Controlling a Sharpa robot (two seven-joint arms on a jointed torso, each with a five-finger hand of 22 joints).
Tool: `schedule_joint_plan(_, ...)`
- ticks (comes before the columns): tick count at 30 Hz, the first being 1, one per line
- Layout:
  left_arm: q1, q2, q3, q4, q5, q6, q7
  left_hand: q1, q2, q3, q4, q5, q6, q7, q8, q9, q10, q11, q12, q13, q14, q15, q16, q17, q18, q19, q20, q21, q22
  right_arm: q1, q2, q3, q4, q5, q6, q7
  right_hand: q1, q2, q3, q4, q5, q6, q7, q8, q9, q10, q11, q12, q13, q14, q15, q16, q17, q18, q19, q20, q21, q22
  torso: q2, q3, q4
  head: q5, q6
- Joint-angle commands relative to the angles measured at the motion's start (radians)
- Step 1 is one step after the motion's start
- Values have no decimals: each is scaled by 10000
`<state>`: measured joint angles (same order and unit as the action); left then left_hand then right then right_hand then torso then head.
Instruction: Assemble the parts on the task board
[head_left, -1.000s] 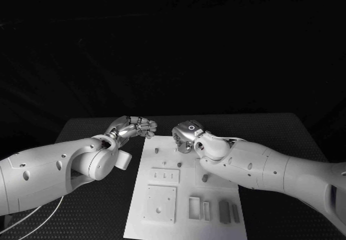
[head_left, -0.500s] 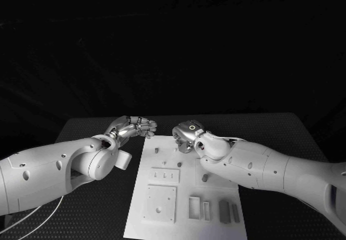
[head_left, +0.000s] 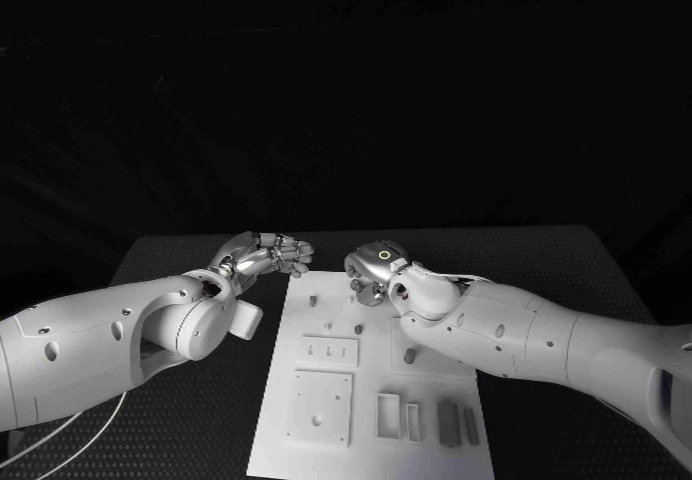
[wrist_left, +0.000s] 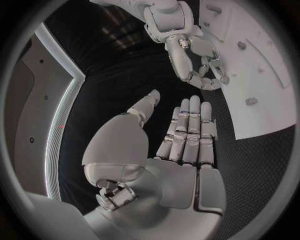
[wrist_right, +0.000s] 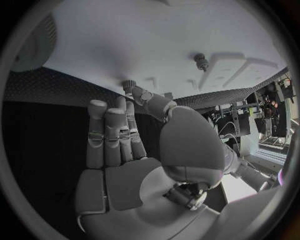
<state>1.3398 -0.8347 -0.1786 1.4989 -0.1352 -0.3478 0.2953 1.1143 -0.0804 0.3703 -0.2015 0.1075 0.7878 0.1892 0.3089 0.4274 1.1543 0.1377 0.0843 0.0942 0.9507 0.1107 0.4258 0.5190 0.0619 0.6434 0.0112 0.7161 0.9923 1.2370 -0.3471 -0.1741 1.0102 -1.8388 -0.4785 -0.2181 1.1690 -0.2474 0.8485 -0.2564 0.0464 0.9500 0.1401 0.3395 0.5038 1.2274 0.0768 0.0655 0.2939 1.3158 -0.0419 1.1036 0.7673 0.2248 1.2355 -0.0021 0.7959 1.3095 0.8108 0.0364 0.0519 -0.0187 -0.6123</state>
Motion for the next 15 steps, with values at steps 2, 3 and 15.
schedule_joint_plan(2,14,13,10,7,29,105,46,-89,4,24,-59,-45,20,58,-53,-11,70,3,-67,-17,50,25,-59,15,123,40,19,59,-11,-3,1,-1,11,0,-122,-73,0,36,5,96,21,37,-25,-27,5,1,14,31,-5,-3,74,71,-20,370,4,2,73,147,0,1,2,-6,-5)
schedule_joint_plan(3,14,14,10,4,29,103,47,-90,4,27,-62,-45,20,58,-53,-11,70,3,-68,-17,50,25,-59,15,123,39,19,59,-11,-3,-3,-1,13,8,-126,-79,-14,35,9,119,21,42,-27,-26,5,7,12,33,-6,-2,71,78,-23,370,7,3,77,146,0,-2,1,-6,-3)
schedule_joint_plan(15,22,-55,11,-26,29,126,67,-103,1,44,-82,-47,19,59,-54,-11,71,3,-75,-17,48,25,-63,20,124,37,20,62,-11,130,-529,10,664,360,-345,79,-129,-89,31,268,30,37,-23,-59,-13,-5,13,18,-25,-16,72,112,-66,370,5,7,90,136,-6,-8,-5,-14,78)
